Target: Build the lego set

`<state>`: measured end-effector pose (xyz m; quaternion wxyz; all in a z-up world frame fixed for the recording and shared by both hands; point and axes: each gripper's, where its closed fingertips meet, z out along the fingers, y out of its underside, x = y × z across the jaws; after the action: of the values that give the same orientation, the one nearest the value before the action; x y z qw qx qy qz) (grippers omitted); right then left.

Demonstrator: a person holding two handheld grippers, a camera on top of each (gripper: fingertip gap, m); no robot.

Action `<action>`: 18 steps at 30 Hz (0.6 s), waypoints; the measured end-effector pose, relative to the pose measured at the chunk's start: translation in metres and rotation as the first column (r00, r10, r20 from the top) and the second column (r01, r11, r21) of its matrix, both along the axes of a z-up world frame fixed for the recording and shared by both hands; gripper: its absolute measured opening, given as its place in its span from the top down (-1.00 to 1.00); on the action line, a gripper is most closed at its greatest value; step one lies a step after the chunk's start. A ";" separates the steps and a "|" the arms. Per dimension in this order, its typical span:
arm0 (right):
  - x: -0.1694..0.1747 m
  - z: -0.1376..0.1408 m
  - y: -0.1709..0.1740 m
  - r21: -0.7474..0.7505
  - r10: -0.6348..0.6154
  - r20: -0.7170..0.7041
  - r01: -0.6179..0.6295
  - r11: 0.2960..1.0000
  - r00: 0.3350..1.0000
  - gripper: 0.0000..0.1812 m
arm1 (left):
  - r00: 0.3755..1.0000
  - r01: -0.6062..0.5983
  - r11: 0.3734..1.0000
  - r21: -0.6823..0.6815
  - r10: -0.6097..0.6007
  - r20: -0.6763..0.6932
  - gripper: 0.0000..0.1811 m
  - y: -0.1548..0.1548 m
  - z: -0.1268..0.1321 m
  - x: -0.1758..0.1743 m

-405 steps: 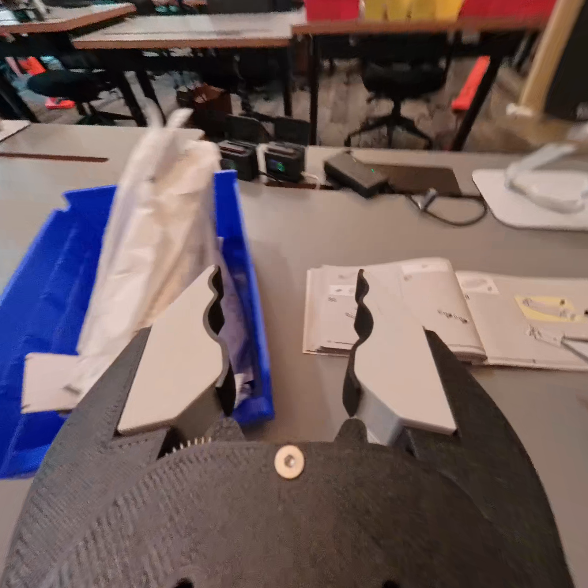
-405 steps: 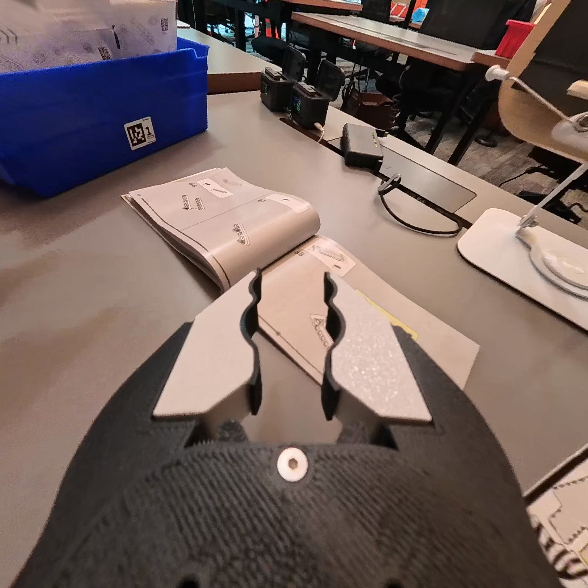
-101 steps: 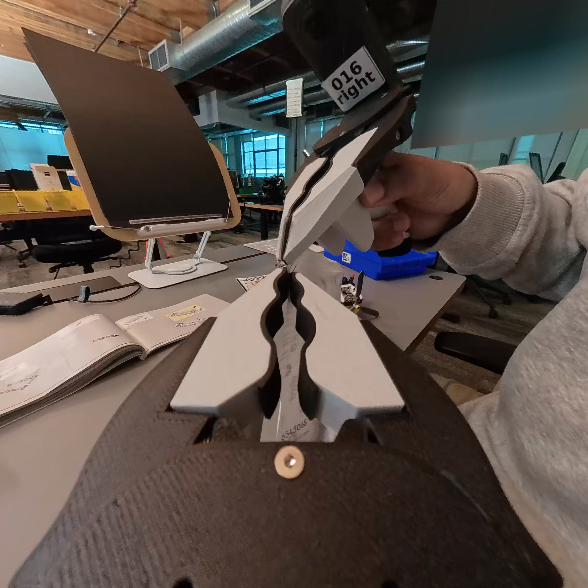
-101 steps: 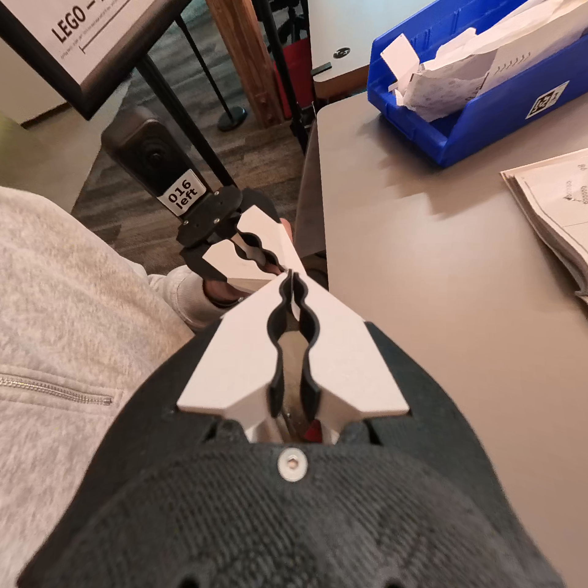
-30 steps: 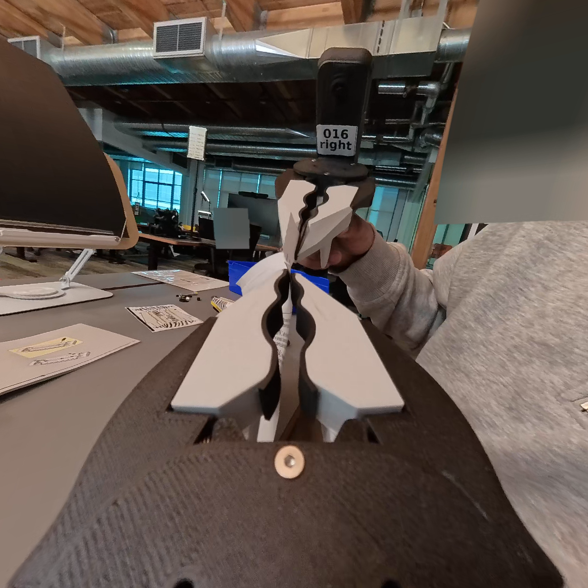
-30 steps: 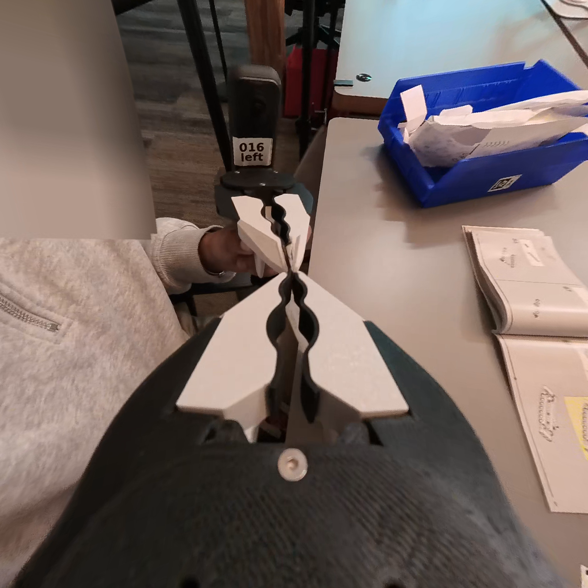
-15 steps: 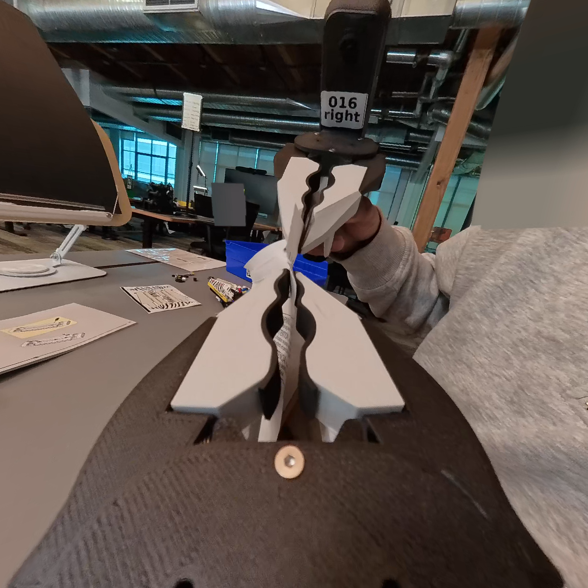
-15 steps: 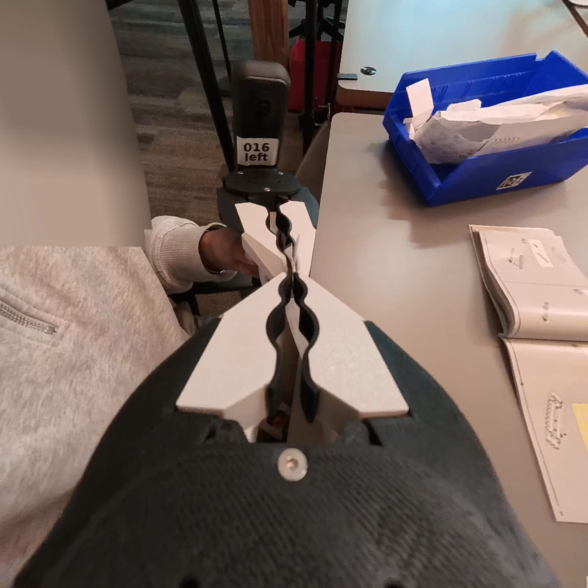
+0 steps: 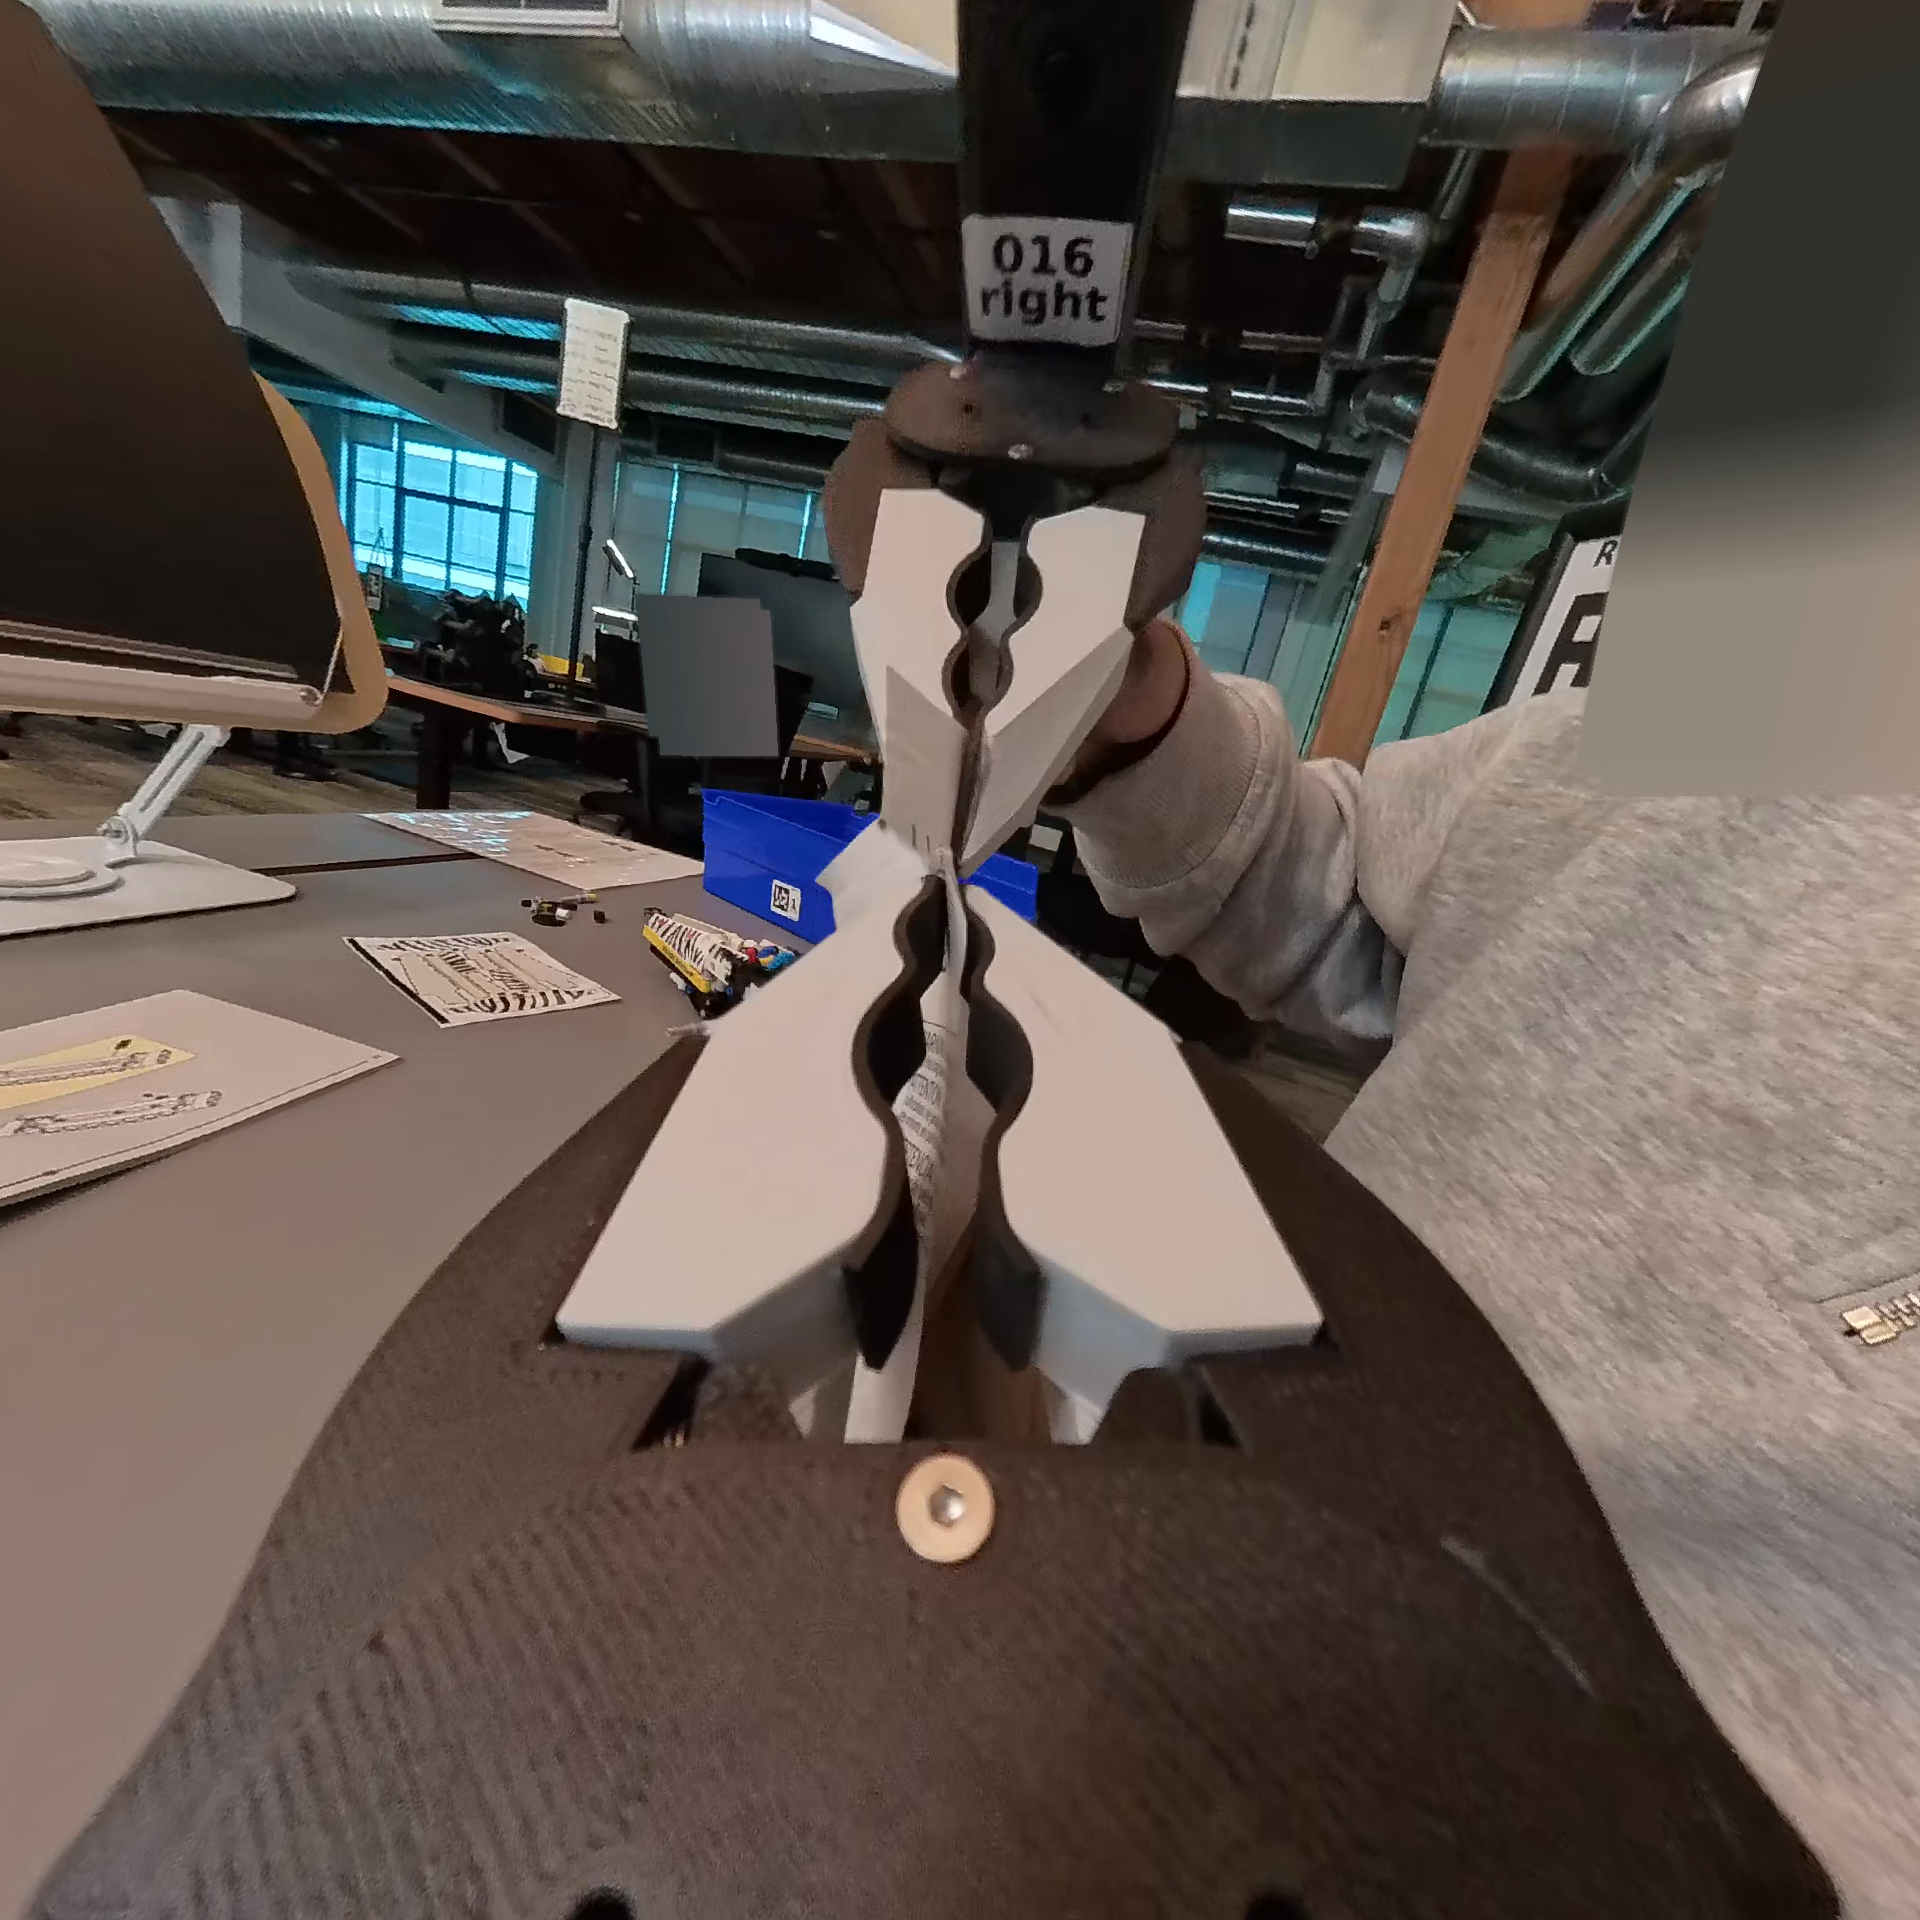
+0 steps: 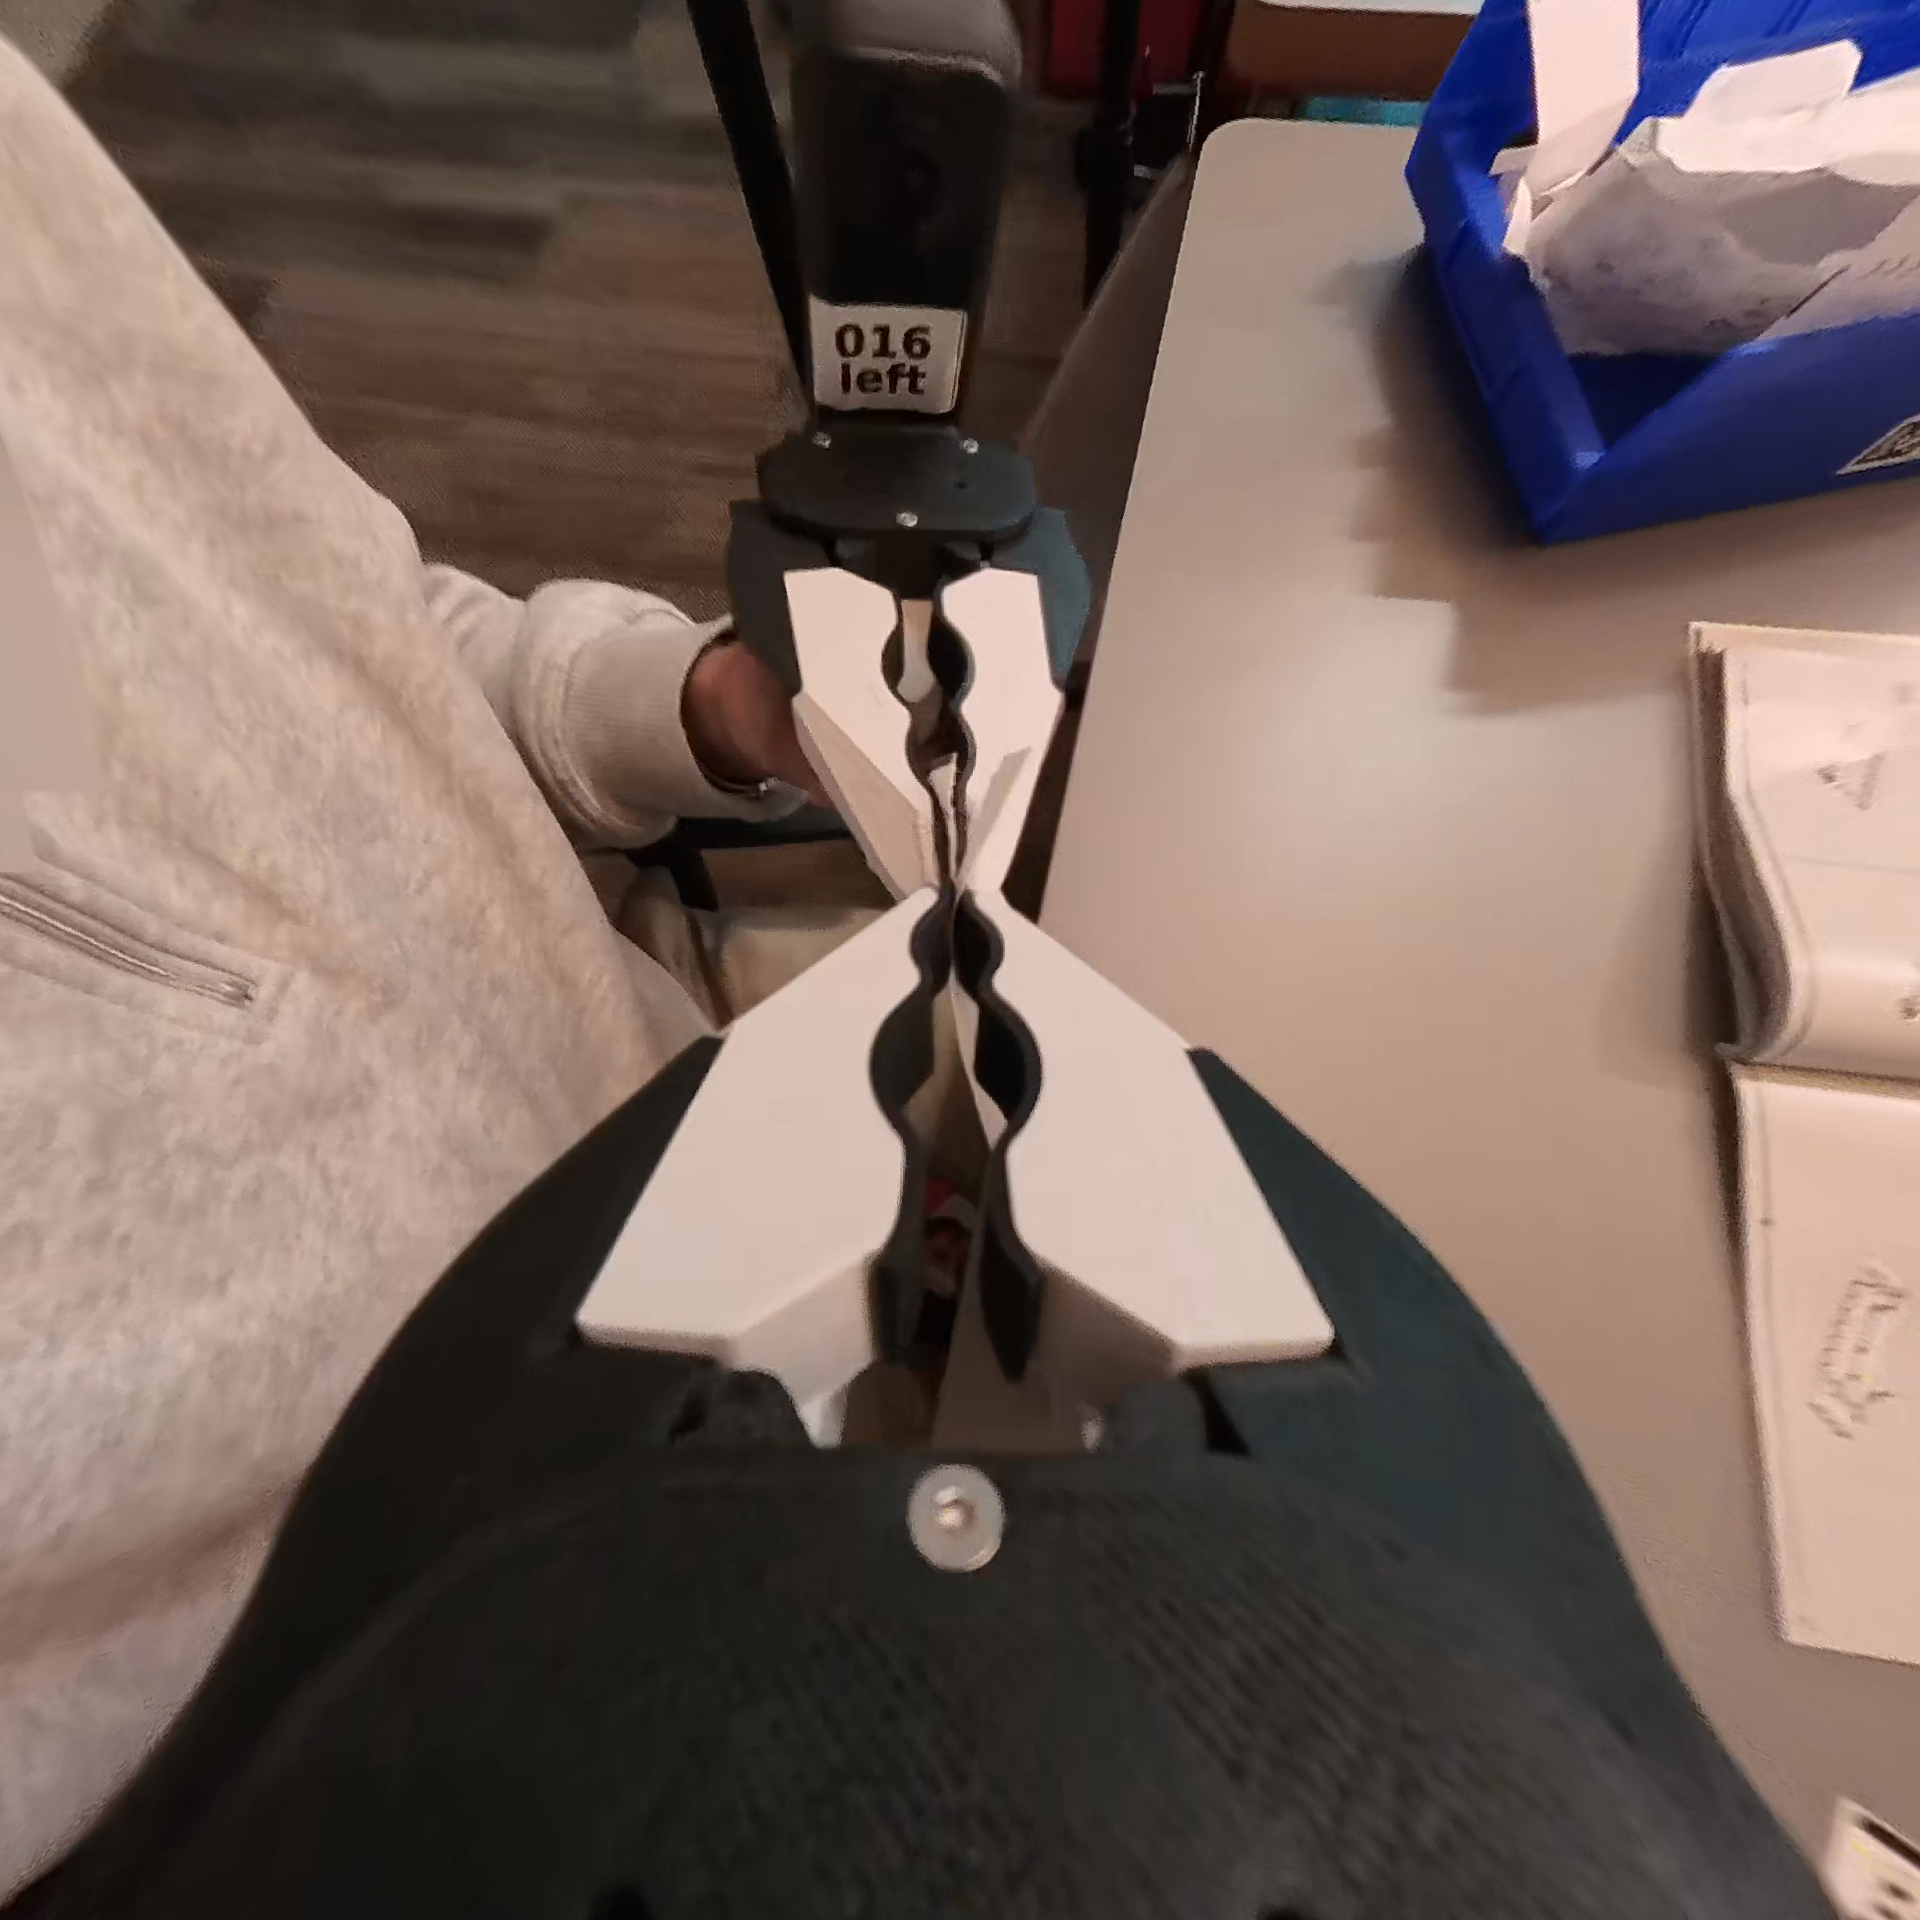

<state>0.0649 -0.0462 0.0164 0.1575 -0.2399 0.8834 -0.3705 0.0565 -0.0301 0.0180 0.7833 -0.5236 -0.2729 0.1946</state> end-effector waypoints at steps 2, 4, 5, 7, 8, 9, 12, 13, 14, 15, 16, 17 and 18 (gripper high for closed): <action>-0.001 0.002 -0.003 -0.010 -0.027 0.060 0.028 1.000 0.998 1.00 | 1.000 -0.019 1.000 0.005 0.019 0.002 1.00 -0.002 0.001 -0.001; -0.004 0.001 -0.005 -0.011 -0.062 0.107 0.063 0.998 0.992 1.00 | 0.999 -0.033 0.999 0.011 0.033 0.011 1.00 -0.004 0.000 -0.003; -0.005 0.001 -0.006 -0.004 -0.081 0.135 0.083 0.997 0.987 1.00 | 0.999 -0.034 0.999 0.020 0.034 0.017 1.00 -0.005 0.000 -0.004; -0.006 0.001 -0.007 0.021 -0.118 0.199 0.116 0.993 0.973 1.00 | 0.999 -0.038 0.999 0.029 0.038 0.025 1.00 -0.005 0.000 -0.005; -0.008 0.001 -0.007 0.031 -0.134 0.229 0.131 0.991 0.964 1.00 | 0.999 -0.043 0.999 0.030 0.042 0.029 1.00 -0.006 0.000 -0.006; -0.008 0.001 -0.008 0.037 -0.149 0.258 0.144 0.989 0.954 1.00 | 0.998 -0.048 0.998 0.032 0.047 0.033 1.00 -0.006 0.000 -0.007; -0.010 0.001 -0.009 0.042 -0.182 0.326 0.178 0.983 0.928 1.00 | 0.997 -0.062 0.998 0.032 0.061 0.040 1.00 -0.007 -0.001 -0.008; -0.011 0.001 -0.009 0.042 -0.188 0.342 0.185 0.982 0.921 1.00 | 0.997 -0.064 0.997 0.033 0.063 0.042 1.00 -0.007 -0.001 -0.009; -0.011 0.001 -0.009 0.044 -0.195 0.358 0.191 0.980 0.913 1.00 | 0.997 -0.065 0.997 0.035 0.063 0.046 1.00 -0.007 -0.001 -0.009; -0.011 0.001 -0.009 0.047 -0.202 0.375 0.199 0.979 0.905 1.00 | 0.997 -0.066 0.997 0.037 0.064 0.048 1.00 -0.007 -0.001 -0.009; -0.012 0.001 -0.010 0.051 -0.205 0.390 0.202 0.978 0.898 1.00 | 0.997 -0.065 0.997 0.037 0.063 0.049 1.00 -0.007 -0.001 -0.009; -0.012 0.001 -0.010 0.051 -0.209 0.403 0.206 0.977 0.891 1.00 | 0.997 -0.068 0.997 0.038 0.066 0.050 1.00 -0.007 -0.001 -0.009; -0.012 0.001 -0.010 0.050 -0.214 0.414 0.213 0.976 0.885 1.00 | 0.996 -0.070 0.997 0.038 0.068 0.050 1.00 -0.008 -0.001 -0.010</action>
<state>0.0528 -0.0564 0.0174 0.3012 -0.0563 0.8509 -0.4267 0.0467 -0.0377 0.0166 0.7795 -0.5026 -0.3139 0.2032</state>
